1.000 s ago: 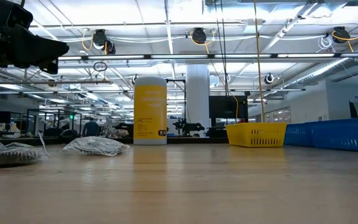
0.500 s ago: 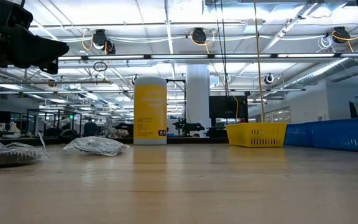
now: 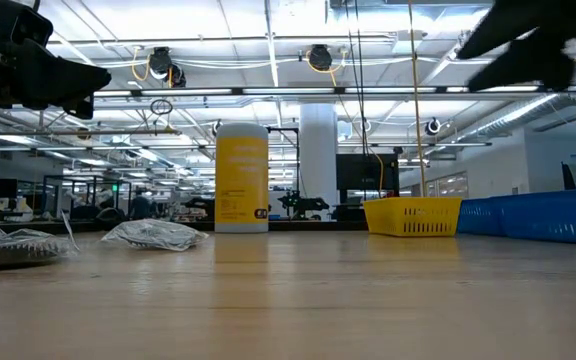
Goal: Pick & Place Travel size toiletries
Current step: Put the top black hairbrush into the top blue basket
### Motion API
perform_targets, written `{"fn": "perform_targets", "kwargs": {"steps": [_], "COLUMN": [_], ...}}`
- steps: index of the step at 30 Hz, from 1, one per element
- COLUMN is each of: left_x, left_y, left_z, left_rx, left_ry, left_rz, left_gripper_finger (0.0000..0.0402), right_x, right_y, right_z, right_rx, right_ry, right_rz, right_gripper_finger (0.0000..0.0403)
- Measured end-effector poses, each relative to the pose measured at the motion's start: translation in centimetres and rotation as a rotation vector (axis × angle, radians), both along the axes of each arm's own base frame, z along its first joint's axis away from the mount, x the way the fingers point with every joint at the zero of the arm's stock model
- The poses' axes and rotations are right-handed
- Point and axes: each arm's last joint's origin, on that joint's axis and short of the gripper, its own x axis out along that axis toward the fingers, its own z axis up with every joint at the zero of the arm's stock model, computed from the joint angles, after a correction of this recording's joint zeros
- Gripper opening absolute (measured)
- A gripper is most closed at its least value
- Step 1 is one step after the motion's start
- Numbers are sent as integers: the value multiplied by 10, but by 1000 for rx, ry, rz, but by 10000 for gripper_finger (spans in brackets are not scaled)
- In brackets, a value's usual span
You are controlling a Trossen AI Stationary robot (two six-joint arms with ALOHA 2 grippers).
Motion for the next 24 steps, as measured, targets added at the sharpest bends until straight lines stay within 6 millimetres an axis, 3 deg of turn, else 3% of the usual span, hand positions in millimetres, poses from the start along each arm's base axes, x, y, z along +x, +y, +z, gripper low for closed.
{"fn": "perform_targets", "kwargs": {"steps": [5, 10, 18, 24], "left_x": [0, 0, 0, 0], "left_y": [0, 0, 0, 0], "left_z": [0, 0, 0, 0], "left_rx": [0, 0, 0, 0], "left_ry": [0, 0, 0, 0], "left_rz": [0, 0, 0, 0], "left_gripper_finger": [33, 33, 33, 33], "right_x": [37, 57, 108, 144], "right_y": [0, -18, -36, -39], "right_z": [-32, -70, -129, -153], "right_rx": [-327, -405, -517, -532], "right_ry": [-177, -396, -261, -224], "right_rz": [189, 234, 198, 169], "right_gripper_finger": [208, 208, 208, 208]}}
